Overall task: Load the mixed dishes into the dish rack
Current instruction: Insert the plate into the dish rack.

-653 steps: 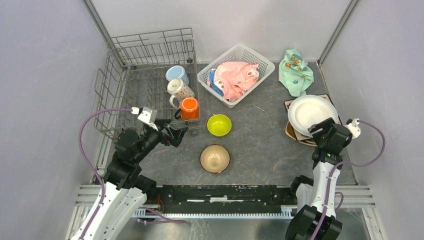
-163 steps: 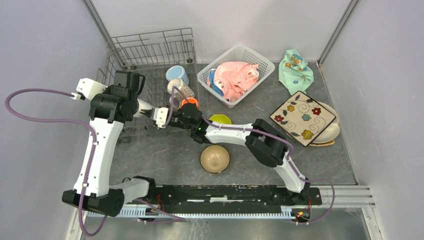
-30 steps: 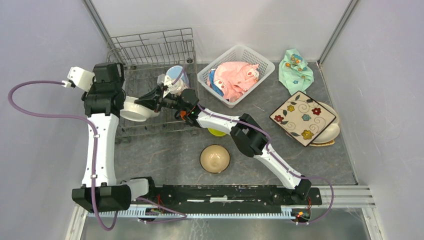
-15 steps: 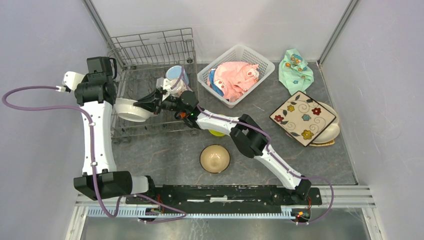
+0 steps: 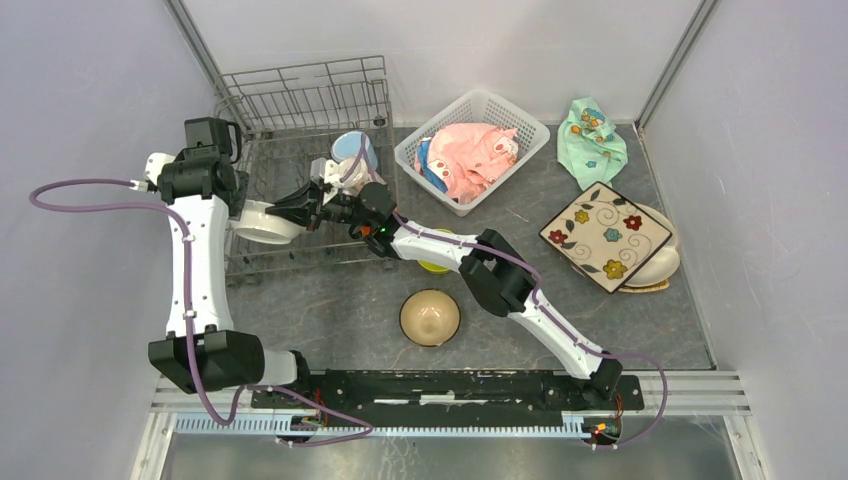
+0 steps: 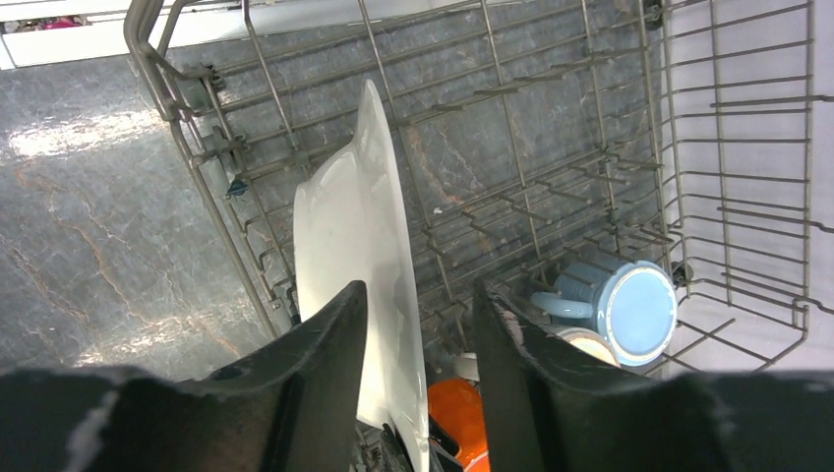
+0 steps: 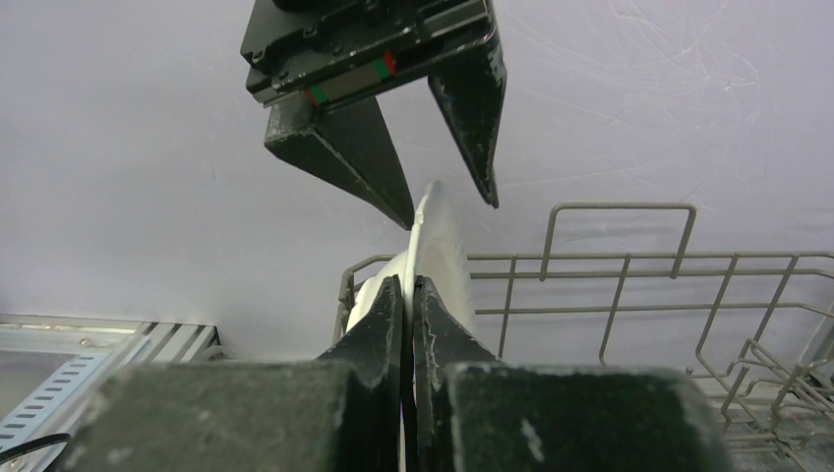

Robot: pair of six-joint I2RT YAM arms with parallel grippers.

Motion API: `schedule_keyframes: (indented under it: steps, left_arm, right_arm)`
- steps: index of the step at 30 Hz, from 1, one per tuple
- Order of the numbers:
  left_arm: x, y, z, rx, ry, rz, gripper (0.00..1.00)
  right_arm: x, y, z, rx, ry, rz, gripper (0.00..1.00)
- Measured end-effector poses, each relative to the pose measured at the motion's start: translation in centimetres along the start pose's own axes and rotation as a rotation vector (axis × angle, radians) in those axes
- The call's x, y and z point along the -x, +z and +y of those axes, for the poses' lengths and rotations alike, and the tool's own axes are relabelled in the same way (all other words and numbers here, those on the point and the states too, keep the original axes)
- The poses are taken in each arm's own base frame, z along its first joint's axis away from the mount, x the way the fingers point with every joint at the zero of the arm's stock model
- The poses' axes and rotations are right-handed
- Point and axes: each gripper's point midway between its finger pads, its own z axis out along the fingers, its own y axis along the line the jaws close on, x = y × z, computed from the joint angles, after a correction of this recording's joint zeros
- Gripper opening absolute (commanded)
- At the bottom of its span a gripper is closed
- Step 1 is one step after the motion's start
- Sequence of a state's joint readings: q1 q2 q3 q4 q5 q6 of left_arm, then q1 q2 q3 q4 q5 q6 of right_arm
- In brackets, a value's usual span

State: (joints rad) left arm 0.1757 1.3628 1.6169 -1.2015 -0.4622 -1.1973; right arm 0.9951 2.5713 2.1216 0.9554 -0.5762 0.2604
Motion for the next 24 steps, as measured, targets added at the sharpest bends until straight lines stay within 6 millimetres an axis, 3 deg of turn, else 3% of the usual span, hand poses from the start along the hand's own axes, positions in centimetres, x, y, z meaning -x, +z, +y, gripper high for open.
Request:
schedule_keyframes:
  steps: [3, 5, 7, 8, 16, 24]
  left_arm:
    - [-0.3, 0.4, 0.2, 0.014, 0.002, 0.008, 0.41]
    - [-0.5, 0.7, 0.3, 0.025, -0.003, 0.013, 0.26]
    - [-0.7, 0.9, 0.6, 0.045, -0.005, 0.017, 0.05]
    - [-0.7, 1.1, 0.6, 0.051, -0.012, 0.019, 0.03]
    - [0.0, 1.7, 2.8, 0.147, 0.001, -0.008, 0.02]
    - [0.0, 2.7, 2.8, 0.173, 0.005, -0.016, 0.02]
  right_arm:
    - [0.0, 0.0, 0.0, 0.001, -0.001, 0.0, 0.0]
    - [0.0, 0.0, 0.1, 0.001, -0.002, 0.0, 0.02]
    - [-0.1, 0.0, 0.0, -0.006, 0.003, 0.004, 0.06]
    - [-0.2, 0.0, -0.1, -0.008, 0.005, 0.007, 0.09]
    - [-0.4, -0.3, 1.5, -0.014, 0.002, 0.013, 0.49]
    - [-0.4, -2.3, 0.7, -0.073, 0.054, 0.01, 0.73]
